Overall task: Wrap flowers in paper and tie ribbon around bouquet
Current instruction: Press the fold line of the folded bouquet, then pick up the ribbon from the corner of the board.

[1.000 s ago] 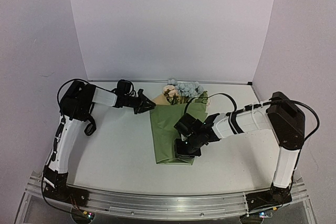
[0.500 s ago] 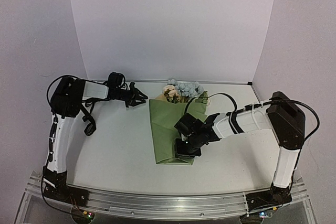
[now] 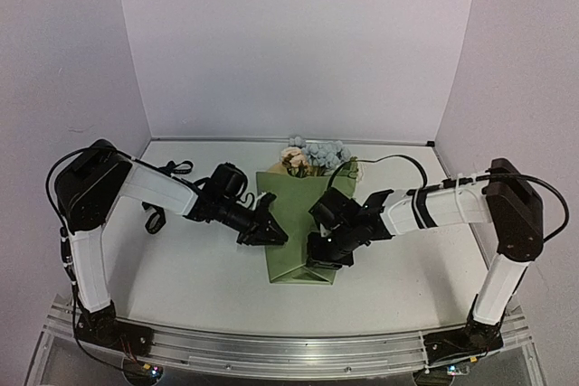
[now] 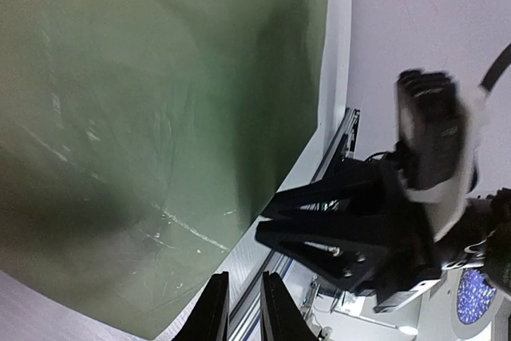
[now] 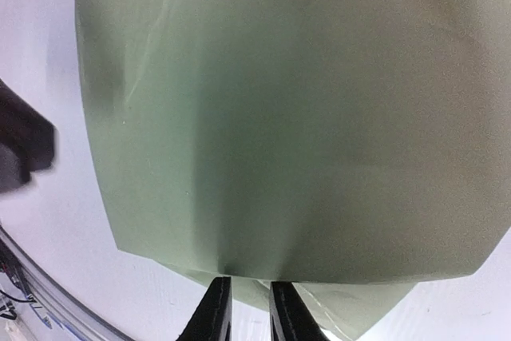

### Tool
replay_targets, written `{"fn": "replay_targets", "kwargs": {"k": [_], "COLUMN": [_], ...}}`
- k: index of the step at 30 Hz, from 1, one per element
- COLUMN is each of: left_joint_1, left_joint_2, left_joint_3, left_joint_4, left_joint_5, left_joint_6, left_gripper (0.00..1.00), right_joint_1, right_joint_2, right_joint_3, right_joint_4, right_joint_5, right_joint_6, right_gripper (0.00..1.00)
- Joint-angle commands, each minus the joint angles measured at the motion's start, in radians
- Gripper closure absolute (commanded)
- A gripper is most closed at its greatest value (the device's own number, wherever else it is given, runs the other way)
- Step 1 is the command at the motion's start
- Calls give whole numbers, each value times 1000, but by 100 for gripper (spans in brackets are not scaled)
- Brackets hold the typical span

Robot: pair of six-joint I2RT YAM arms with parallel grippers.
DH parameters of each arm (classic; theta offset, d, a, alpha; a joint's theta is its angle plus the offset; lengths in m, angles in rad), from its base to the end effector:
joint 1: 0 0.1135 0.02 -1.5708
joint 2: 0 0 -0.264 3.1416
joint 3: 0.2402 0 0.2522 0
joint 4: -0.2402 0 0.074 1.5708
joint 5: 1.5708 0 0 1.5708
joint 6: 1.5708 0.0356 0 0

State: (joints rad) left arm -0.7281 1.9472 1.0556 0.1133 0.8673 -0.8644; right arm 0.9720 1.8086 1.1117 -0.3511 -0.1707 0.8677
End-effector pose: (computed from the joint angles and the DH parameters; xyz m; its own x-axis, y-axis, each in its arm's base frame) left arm 0.2706 -0.2776 0.1380 -0.9760 0.2108 -0.0550 0.1439 0.4342 -0.8892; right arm 0.1996 0.3033 0.1643 -0.9732 -0.0925 -0.2106 -0.1847 0.8598 0.4761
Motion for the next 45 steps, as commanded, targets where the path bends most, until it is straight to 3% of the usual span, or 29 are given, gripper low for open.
{"fn": "replay_targets", "kwargs": {"k": [1,8,13,18,22,24,30,35,38,45], "left_joint_1": [-43,-50,-39,-37,-27,-5,110,237,327,556], "left_joint_2": [10,-14,-44,-32,-41,-82,-249,-388,-457,-402], "left_joint_3": [16,24,30,63,72,53,-3,-47,-80,28], "left_joint_4": [90,77,35,-1,-17,-23,-194,-435,-540,-570], "left_joint_5": [21,-23,-72,-66,-68,-105,-354,-741,-931,-1047], "left_joint_6": [-12,3,22,40,45,50,90,79,52,130], "left_gripper": [86,85,81,81,81,81,73,67,58,52], "right_joint_1": [-4,-21,-54,-65,-90,-107,-120,-120,-120,-121], "right_joint_2": [-92,-192,-291,-379,-436,-447,-463,-466,-454,-428], "right_joint_3": [-59,-180,-250,-289,-340,-339,-321,-303,-274,-271], "right_joint_4": [-2,27,29,42,108,110,95,36,-6,-6], "right_joint_5": [70,99,113,178,226,218,180,178,146,155], "right_joint_6": [20,35,28,2,-9,-18,-54,-111,-144,-171], "right_gripper": [80,78,69,48,24,19,11,6,6,5]}}
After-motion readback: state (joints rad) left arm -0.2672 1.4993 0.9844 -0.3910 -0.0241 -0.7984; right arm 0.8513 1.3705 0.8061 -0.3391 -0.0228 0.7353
